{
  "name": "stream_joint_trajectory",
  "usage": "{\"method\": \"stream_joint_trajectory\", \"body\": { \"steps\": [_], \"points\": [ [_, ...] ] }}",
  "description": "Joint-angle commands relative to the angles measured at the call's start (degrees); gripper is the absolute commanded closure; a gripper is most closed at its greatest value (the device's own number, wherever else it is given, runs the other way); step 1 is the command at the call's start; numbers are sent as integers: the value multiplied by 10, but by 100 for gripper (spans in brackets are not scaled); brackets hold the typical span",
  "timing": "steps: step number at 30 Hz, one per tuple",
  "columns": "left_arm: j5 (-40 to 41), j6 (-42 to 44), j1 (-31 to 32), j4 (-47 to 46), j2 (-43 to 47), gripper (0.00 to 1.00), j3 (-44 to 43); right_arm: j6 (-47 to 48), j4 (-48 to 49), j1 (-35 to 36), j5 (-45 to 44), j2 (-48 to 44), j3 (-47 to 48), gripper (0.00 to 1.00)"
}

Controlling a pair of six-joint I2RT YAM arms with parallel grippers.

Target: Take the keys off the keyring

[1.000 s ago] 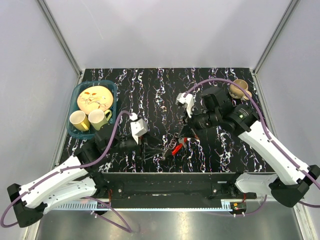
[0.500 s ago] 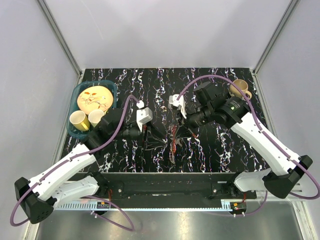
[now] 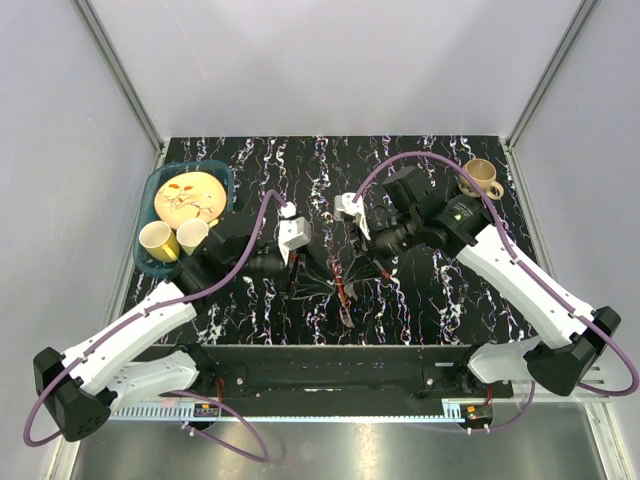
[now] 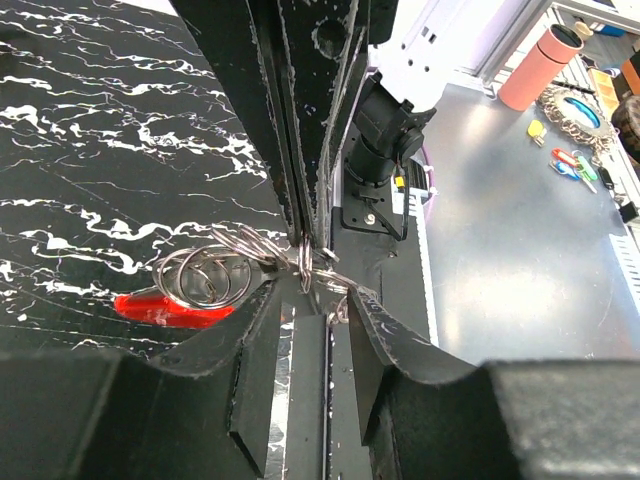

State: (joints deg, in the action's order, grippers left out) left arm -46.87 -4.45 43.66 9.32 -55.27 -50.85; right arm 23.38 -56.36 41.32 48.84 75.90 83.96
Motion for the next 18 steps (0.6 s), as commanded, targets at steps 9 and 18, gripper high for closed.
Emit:
{"method": "stream_joint_trajectory", "body": {
  "steps": [9, 18],
  "points": [
    [-43, -21, 1, -91, -3, 72, -7, -16, 34, 5, 34, 24, 21, 100],
    [-29, -1, 1, -68, 8, 84, -2, -31, 34, 4, 32, 43, 30, 100]
  ]
}}
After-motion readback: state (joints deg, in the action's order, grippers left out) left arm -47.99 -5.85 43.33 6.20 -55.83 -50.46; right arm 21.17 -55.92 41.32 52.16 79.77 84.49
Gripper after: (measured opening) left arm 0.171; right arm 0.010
